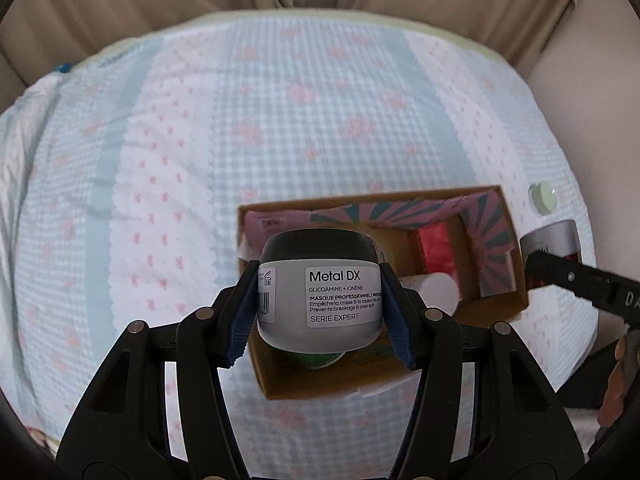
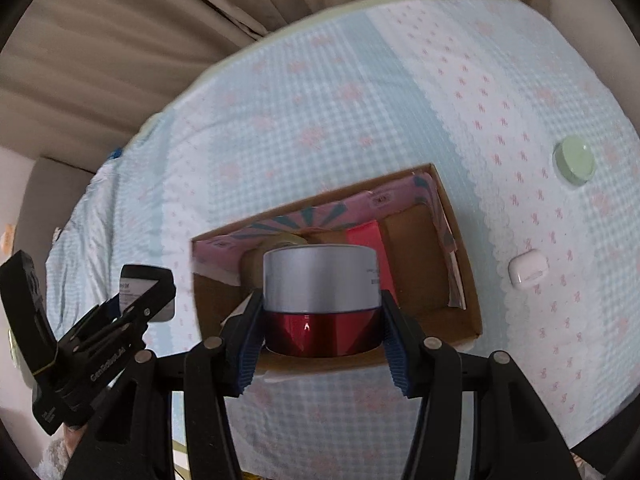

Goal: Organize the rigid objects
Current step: 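Carry the Metal DX jar and red-and-silver jar over the box with both tools, then open both tools to drop the two jars into the box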

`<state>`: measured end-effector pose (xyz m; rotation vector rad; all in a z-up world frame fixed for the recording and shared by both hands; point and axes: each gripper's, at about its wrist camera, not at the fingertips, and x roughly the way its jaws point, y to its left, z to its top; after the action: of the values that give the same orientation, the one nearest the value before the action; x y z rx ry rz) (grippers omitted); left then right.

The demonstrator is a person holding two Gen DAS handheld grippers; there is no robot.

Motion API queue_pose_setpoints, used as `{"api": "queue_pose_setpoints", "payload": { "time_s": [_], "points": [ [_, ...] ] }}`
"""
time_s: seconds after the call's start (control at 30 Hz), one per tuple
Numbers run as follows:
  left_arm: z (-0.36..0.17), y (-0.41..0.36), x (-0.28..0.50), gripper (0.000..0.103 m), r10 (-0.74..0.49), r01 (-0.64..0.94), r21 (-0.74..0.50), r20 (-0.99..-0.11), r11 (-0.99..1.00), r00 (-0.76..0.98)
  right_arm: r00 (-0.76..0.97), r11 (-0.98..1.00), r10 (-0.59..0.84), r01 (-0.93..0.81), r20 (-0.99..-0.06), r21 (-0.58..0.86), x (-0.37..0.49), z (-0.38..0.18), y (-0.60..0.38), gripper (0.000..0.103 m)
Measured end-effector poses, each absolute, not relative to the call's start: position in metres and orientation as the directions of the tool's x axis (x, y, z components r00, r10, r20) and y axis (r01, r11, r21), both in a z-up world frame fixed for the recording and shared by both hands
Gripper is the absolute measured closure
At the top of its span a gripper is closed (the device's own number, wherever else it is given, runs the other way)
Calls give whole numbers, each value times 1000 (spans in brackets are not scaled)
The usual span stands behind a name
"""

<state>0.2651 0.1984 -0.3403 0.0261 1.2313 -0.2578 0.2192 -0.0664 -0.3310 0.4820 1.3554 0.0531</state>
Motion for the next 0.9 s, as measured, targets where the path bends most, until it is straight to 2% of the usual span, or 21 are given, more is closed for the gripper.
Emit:
{"api": "queue_pose_setpoints", "payload": {
  "time_s": [0.23, 0.5, 0.53, 0.57, 0.6, 0.63, 0.67, 0.7, 0.73, 0.9],
  "points": [
    [-384, 177, 292, 50, -172, 259, -111, -958, 959, 227, 162, 889, 294, 316, -942, 332, 239, -382, -85, 54],
    [-422, 148, 310, 50, -149, 348, -82, -974, 934, 168, 110, 891, 280, 340, -954, 301, 259, -413, -94, 53],
    [-424, 146, 310, 48, -142, 355, -73, -975, 932, 172, 107, 893, 279, 338, -954, 299, 261, -416, -94, 53],
    [-425, 143, 311, 31, -142, 363, -70, -974, 929, 177, 108, 890, 286, 339, -952, 305, 263, -418, -95, 52],
    [-425, 141, 311, 14, -147, 368, -72, -973, 927, 179, 110, 887, 293, 341, -950, 313, 265, -420, -96, 49],
    [-423, 142, 311, 1, -147, 368, -71, -972, 927, 183, 121, 878, 306, 347, -944, 330, 266, -420, -97, 39],
    [-422, 142, 312, 0, -151, 364, -73, -970, 928, 191, 133, 871, 309, 357, -942, 336, 267, -420, -99, 30],
    [-423, 143, 312, 0, -153, 356, -78, -970, 931, 188, 141, 872, 302, 360, -943, 333, 268, -418, -99, 11],
    [-424, 144, 313, 0, -150, 346, -79, -971, 935, 185, 153, 875, 290, 358, -945, 327, 268, -416, -99, 1],
    [-427, 159, 312, 0, -148, 283, -98, -975, 954, 164, 150, 872, 295, 361, -944, 330, 265, -415, -102, 1]
  ]
}}
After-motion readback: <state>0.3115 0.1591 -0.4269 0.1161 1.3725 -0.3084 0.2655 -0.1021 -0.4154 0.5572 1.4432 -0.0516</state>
